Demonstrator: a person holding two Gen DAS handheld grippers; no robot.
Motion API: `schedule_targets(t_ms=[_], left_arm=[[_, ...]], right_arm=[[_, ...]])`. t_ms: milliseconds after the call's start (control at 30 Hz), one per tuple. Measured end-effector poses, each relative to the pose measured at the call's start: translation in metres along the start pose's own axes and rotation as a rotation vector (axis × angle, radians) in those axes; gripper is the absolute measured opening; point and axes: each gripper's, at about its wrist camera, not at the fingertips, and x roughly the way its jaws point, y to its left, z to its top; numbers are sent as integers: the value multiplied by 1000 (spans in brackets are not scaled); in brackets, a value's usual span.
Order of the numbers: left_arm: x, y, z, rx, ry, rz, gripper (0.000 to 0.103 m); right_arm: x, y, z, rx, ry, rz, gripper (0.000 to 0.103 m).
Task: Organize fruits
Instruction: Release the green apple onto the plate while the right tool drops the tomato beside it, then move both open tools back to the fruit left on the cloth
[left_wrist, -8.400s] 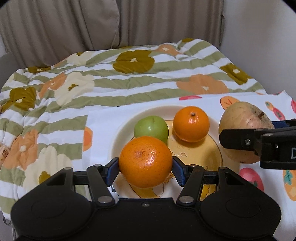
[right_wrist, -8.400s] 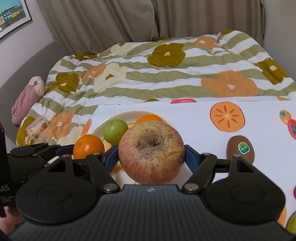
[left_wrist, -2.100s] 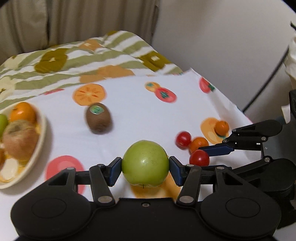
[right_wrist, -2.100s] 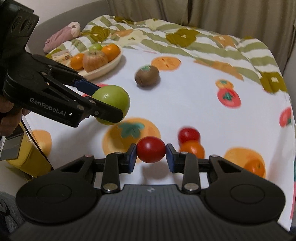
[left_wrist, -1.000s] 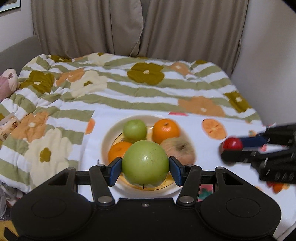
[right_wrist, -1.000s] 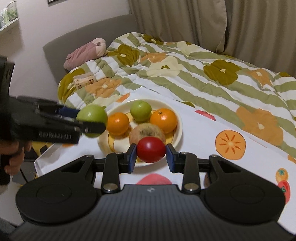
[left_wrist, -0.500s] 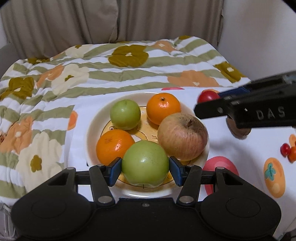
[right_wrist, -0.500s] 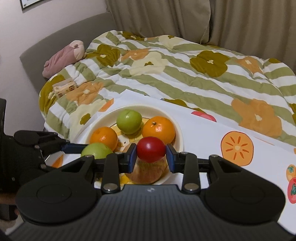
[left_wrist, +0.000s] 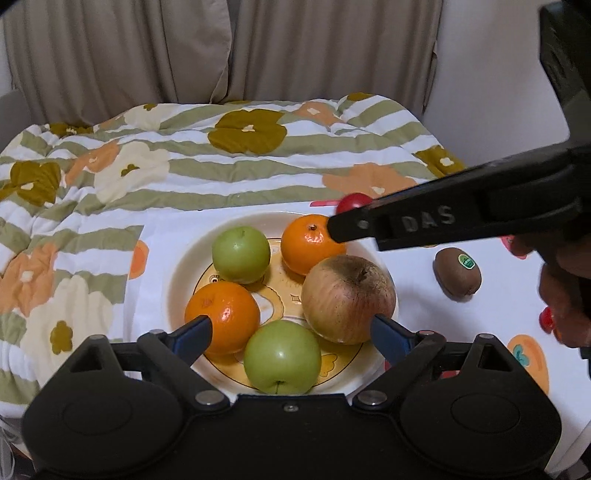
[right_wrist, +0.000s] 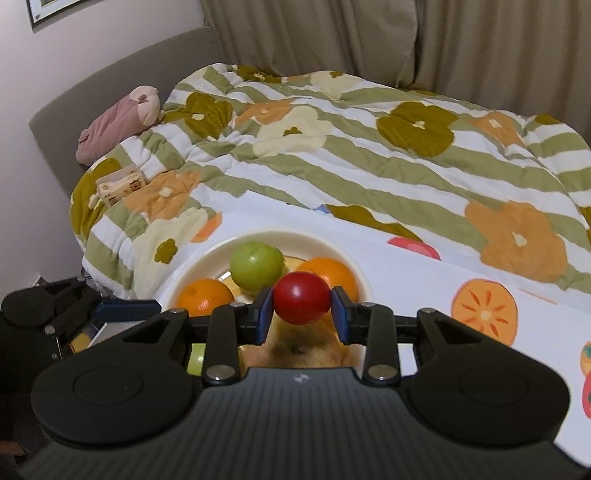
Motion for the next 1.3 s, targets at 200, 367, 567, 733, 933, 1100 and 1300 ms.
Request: schedule_targets(t_ms=[200, 367, 567, 733, 933, 1100, 1300], left_arm=[[0, 3, -4, -14, 9, 5, 95], [1, 9, -8, -39, 18, 8, 95], [1, 14, -13, -58, 25, 13, 95], [-1, 16, -15, -64, 22, 11, 95], [-4, 15, -14, -62, 11, 7, 95], [-8, 10, -13, -44, 0, 8, 95], [-25, -5, -8, -24, -36, 73, 95]], right_arm=[[29, 15, 11, -47, 47, 58, 49], [48, 22, 9, -65, 88, 76, 49], [52, 26, 7, -67, 77, 75, 70], [45, 21, 6, -28, 40, 69, 103], [33, 17, 3, -9, 16, 47, 103], [14, 11, 3, 20, -20, 22, 103], [-19, -1, 1, 40, -58, 21, 103]])
